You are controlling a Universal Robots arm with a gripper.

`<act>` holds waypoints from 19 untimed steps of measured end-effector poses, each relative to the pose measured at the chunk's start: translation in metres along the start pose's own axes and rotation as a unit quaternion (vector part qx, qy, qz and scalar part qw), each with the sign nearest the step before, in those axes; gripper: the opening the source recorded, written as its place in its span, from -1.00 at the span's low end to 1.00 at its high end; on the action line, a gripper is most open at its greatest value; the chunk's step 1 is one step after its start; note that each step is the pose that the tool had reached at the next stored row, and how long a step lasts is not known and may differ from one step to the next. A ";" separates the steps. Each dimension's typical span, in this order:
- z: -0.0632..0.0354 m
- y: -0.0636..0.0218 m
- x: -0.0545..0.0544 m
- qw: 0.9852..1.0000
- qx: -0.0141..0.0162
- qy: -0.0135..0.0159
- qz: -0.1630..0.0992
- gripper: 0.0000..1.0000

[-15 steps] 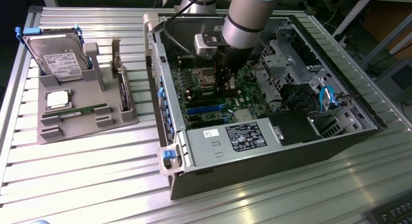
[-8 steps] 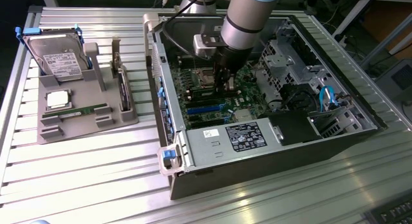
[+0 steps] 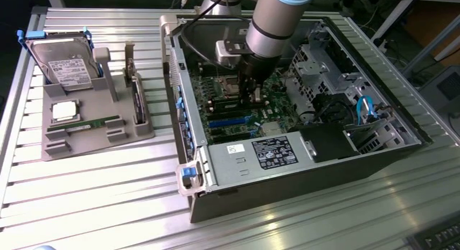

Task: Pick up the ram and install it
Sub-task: 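Insert the ram into the slot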

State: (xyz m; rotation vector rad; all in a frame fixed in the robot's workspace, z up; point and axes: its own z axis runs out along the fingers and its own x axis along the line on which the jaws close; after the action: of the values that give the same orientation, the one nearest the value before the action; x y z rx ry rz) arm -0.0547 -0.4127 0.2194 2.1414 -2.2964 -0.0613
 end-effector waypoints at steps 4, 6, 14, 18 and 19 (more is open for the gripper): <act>0.0006 0.0000 0.000 1.000 0.000 0.000 0.000 -0.72; 0.0006 0.0000 0.000 1.000 0.000 0.000 0.000 -0.72; -0.0138 0.0004 0.000 1.000 0.000 0.000 0.000 0.98; -0.0138 0.0004 0.000 1.000 0.000 0.000 0.000 0.56; -0.0138 0.0004 0.000 1.000 0.000 0.000 0.000 0.56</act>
State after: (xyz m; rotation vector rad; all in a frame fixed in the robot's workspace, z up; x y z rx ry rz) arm -0.0547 -0.4127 0.2333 2.1414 -2.2964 -0.0613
